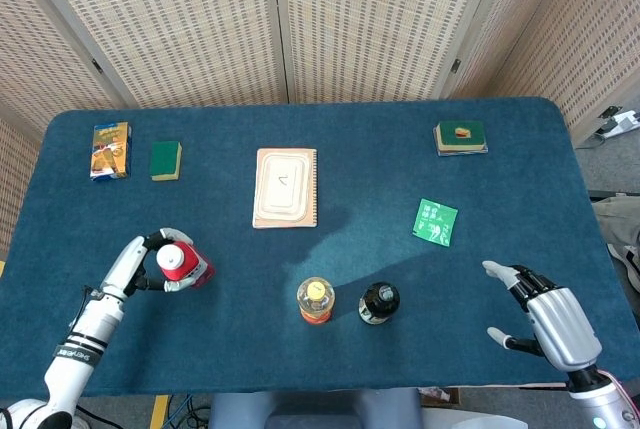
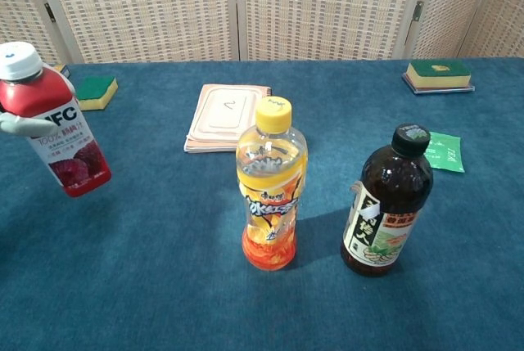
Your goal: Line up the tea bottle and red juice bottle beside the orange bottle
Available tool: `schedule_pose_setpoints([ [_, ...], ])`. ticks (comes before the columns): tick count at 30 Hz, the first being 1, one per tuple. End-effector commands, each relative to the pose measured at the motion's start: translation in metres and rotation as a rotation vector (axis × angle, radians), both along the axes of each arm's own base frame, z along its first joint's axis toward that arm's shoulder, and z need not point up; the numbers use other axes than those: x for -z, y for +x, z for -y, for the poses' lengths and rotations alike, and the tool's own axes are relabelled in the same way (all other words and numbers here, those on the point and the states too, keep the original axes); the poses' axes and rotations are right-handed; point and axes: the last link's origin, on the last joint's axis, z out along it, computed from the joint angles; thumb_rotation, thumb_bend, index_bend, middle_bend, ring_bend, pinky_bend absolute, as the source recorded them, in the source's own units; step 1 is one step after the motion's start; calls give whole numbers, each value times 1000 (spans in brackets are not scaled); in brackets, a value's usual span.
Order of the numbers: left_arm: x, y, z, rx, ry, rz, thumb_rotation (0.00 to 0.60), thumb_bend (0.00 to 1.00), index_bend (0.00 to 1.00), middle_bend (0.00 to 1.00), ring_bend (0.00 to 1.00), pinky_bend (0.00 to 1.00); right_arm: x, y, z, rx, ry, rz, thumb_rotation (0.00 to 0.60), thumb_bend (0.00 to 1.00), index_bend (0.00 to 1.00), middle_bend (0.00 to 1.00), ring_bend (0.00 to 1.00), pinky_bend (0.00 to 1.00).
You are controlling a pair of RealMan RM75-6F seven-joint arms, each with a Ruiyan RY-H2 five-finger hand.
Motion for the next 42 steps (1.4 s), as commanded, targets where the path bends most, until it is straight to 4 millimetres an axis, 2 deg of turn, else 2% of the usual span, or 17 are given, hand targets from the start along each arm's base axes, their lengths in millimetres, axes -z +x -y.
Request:
schedule_pose_setpoints([
  [1, -1, 4, 14, 25, -27, -16, 600, 95, 517, 411, 460, 405, 0, 0, 0, 0, 0, 0, 600, 0, 177, 297, 237, 460],
  [14, 14, 25, 43, 92, -125, 24, 600, 95, 513, 411, 458, 405, -3, 1, -2, -5, -6, 5, 600, 0, 177, 297, 237, 460],
  [25, 36, 34, 39, 104, -141, 62, 600, 95, 512, 411, 456, 405, -4, 0, -2, -2, -5, 1, 600, 0, 177, 297, 237, 460],
  [42, 56, 59, 40, 123, -185, 105, 600, 96, 512, 411, 457, 405, -7, 1, -3, -3, -11, 4, 600, 0, 177, 297, 237, 460],
])
